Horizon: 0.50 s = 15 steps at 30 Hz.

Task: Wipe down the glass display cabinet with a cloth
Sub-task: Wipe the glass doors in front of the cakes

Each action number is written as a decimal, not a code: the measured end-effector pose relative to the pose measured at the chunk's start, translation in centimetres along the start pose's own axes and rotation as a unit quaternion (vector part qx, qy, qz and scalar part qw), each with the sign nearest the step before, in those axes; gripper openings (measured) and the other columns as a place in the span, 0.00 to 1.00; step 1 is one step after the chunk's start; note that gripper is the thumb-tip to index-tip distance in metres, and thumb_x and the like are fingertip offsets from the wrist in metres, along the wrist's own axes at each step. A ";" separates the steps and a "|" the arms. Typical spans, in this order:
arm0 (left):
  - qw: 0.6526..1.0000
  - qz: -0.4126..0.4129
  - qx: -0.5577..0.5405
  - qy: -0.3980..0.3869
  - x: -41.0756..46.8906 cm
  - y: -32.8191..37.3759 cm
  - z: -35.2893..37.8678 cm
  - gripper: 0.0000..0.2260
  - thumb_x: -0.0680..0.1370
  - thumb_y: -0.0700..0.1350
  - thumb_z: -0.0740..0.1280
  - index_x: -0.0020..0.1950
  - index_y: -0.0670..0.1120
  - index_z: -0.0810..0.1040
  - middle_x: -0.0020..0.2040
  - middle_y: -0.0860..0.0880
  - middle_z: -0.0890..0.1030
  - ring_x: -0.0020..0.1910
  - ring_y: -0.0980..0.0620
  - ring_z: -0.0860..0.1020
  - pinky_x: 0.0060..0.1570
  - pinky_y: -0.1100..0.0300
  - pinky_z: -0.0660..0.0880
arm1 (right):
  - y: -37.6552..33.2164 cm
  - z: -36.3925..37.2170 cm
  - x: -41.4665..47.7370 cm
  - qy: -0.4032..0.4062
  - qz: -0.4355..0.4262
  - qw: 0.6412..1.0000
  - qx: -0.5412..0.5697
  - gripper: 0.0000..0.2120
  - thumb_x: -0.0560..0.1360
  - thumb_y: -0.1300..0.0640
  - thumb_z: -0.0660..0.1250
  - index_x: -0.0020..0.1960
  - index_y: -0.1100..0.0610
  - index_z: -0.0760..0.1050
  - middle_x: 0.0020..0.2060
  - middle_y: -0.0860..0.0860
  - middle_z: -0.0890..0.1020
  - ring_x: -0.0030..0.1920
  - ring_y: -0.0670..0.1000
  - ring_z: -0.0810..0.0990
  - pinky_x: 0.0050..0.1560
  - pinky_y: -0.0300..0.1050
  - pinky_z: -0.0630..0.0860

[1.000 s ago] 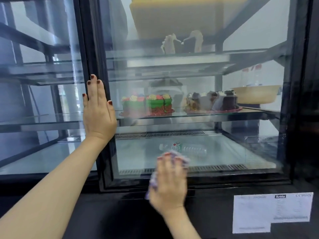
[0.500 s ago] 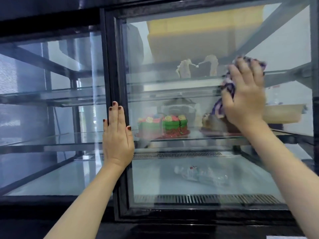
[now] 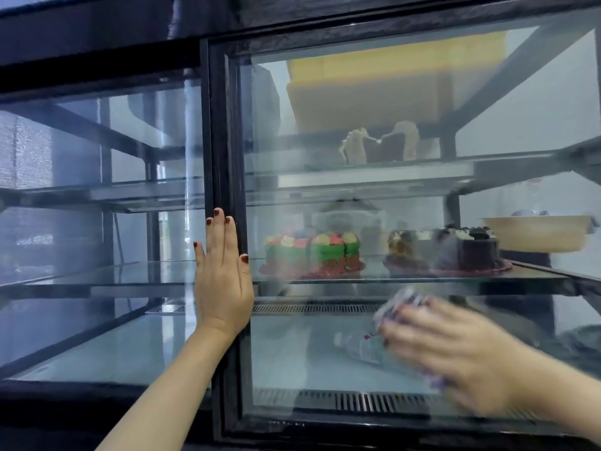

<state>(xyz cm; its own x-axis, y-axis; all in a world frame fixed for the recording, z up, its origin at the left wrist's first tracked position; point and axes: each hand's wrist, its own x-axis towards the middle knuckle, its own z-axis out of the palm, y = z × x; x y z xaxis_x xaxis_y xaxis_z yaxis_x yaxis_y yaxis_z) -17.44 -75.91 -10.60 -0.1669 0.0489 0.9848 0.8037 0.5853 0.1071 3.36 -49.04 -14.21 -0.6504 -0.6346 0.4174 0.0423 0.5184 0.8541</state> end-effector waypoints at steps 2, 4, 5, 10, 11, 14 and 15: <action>1.000 0.003 -0.005 0.005 0.0 0.0 0.1 0.25 0.79 0.45 0.46 0.76 0.44 0.47 0.77 0.49 0.49 0.76 0.54 0.46 0.73 0.61 0.36 | 5.6 -0.9 1.0 0.088 0.135 0.987 0.014 0.25 0.77 0.50 0.50 0.69 0.59 0.70 0.69 0.58 0.70 0.71 0.62 0.64 0.67 0.62 0.61; 1.000 -0.001 -0.008 0.009 -0.1 0.0 0.1 0.25 0.79 0.45 0.46 0.76 0.44 0.47 0.77 0.49 0.49 0.76 0.52 0.47 0.73 0.60 0.37 | 11.3 -2.5 4.2 0.160 0.277 0.947 0.026 0.26 0.73 0.53 0.54 0.66 0.64 0.73 0.67 0.62 0.71 0.69 0.66 0.65 0.69 0.60 0.61; 1.000 -0.005 -0.009 0.009 -0.1 0.0 0.1 0.25 0.79 0.45 0.46 0.76 0.44 0.46 0.77 0.49 0.49 0.76 0.51 0.47 0.73 0.60 0.37 | 13.7 -3.6 6.2 0.184 0.334 0.924 0.035 0.27 0.72 0.53 0.54 0.66 0.65 0.72 0.68 0.62 0.71 0.70 0.67 0.64 0.71 0.58 0.59; 1.000 -0.026 -0.011 0.008 -0.2 0.0 0.1 0.25 0.79 0.46 0.46 0.75 0.44 0.46 0.77 0.49 0.48 0.76 0.52 0.45 0.74 0.56 0.40 | 16.4 -6.6 17.0 0.220 0.394 0.891 0.042 0.27 0.73 0.50 0.53 0.70 0.58 0.68 0.72 0.54 0.66 0.74 0.60 0.58 0.73 0.50 0.53; 0.999 -0.033 -0.009 0.008 -0.3 -0.1 0.0 0.25 0.79 0.46 0.46 0.75 0.45 0.45 0.77 0.50 0.47 0.76 0.53 0.45 0.74 0.55 0.40 | 14.6 -6.4 18.6 0.204 0.347 0.915 0.040 0.27 0.73 0.50 0.53 0.70 0.58 0.68 0.72 0.54 0.66 0.74 0.60 0.58 0.73 0.51 0.53; 0.999 -0.044 -0.012 0.005 -0.5 0.1 0.0 0.24 0.79 0.47 0.44 0.75 0.46 0.44 0.77 0.52 0.46 0.76 0.54 0.43 0.74 0.56 0.40 | 6.7 -4.2 17.7 0.121 0.112 0.986 -0.023 0.28 0.73 0.49 0.53 0.69 0.59 0.70 0.70 0.57 0.69 0.72 0.62 0.62 0.73 0.58 0.53; 0.999 -0.045 -0.014 0.007 -0.5 0.0 -0.1 0.25 0.79 0.48 0.44 0.75 0.47 0.43 0.77 0.52 0.46 0.76 0.55 0.42 0.74 0.56 0.39 | 4.3 -3.6 16.1 0.094 0.047 0.994 -0.036 0.29 0.72 0.49 0.53 0.69 0.59 0.71 0.70 0.57 0.69 0.72 0.62 0.63 0.73 0.58 0.54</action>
<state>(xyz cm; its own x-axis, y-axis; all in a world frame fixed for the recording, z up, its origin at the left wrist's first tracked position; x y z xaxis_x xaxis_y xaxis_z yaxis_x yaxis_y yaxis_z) -17.27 -75.97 -11.12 -0.2317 -0.0140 0.9727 0.8015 0.5638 0.1991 -4.14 -59.09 -2.70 -0.4884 -0.6842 0.5416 0.1544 0.5431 0.8253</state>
